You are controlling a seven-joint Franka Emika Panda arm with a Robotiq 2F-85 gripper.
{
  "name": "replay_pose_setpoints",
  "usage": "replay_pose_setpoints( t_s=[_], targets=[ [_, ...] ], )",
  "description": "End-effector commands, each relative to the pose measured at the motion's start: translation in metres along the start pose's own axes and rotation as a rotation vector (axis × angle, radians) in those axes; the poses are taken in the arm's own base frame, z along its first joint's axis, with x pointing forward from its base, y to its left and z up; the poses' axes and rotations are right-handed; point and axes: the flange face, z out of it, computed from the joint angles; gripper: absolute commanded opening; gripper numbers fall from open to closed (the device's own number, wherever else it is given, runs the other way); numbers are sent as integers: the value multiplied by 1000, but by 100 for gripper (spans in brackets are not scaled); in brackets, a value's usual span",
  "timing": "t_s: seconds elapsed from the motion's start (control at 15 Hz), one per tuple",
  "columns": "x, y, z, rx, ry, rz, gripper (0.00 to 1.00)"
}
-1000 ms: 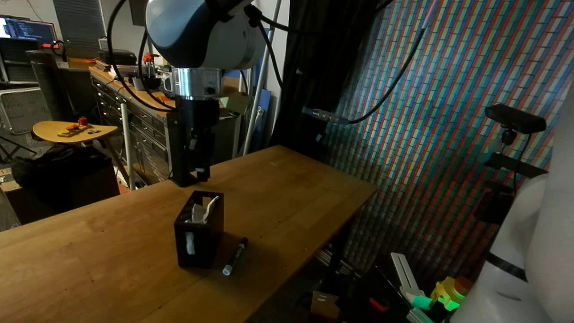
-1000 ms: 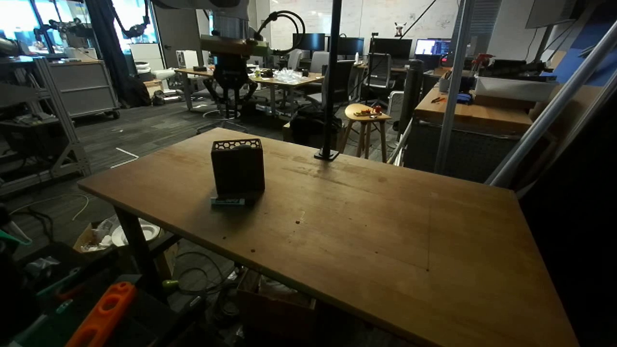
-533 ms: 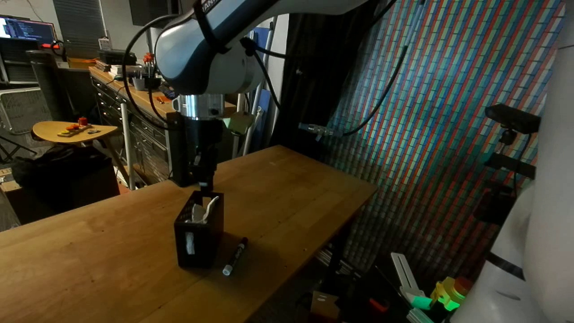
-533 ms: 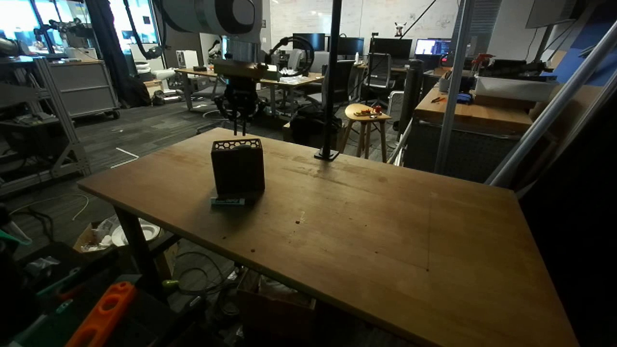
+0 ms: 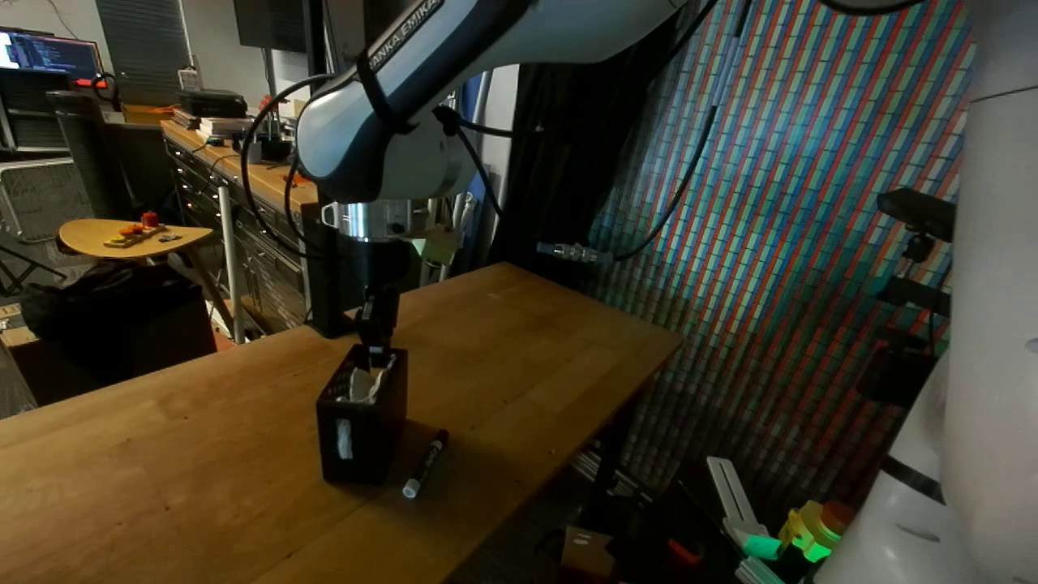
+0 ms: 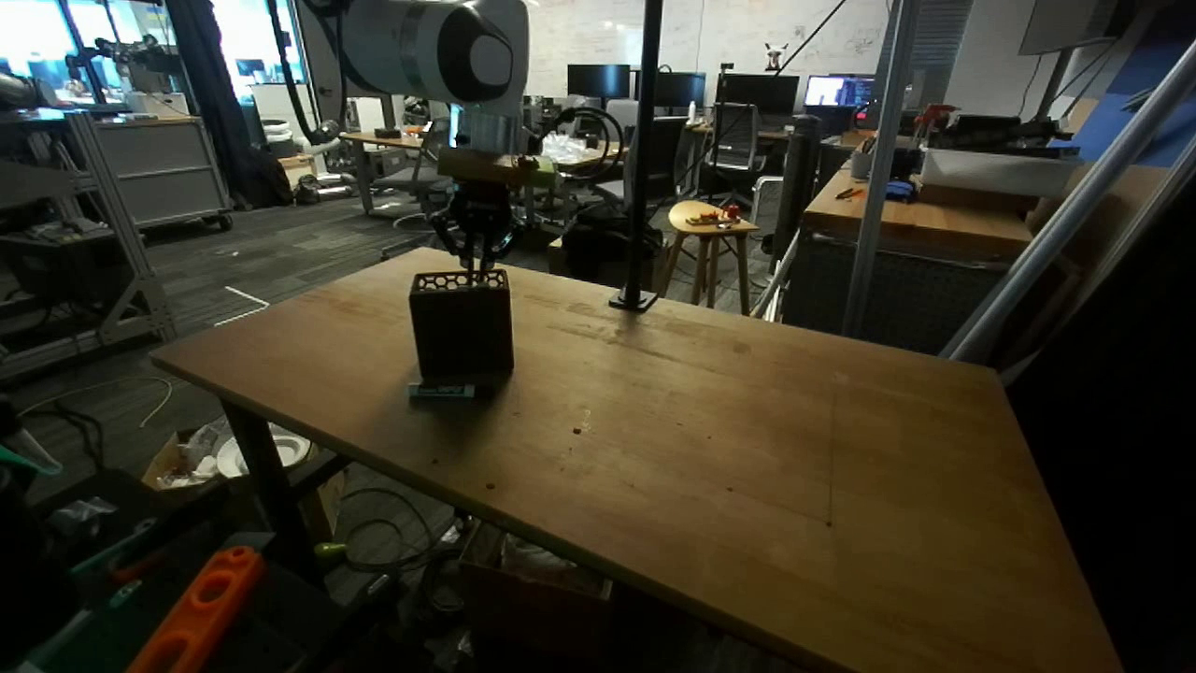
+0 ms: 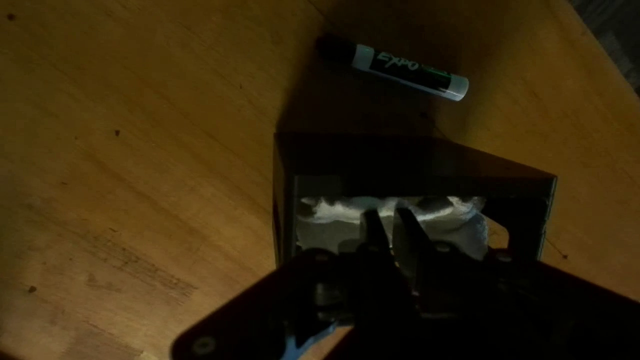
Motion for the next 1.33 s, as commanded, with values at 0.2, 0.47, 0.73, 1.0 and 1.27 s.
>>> replay_pose_setpoints(
  t_s=[0.2,0.47,0.73,1.0,1.27],
  targets=[
    [-2,12,7,24,45,-37,15],
    [-4,14,17,40,56,-48,15],
    [-3,14,34,70,83,-53,15],
    [-2,11,55,111,109,-49,15],
    [2,5,71,150,138,-47,14]
  ],
)
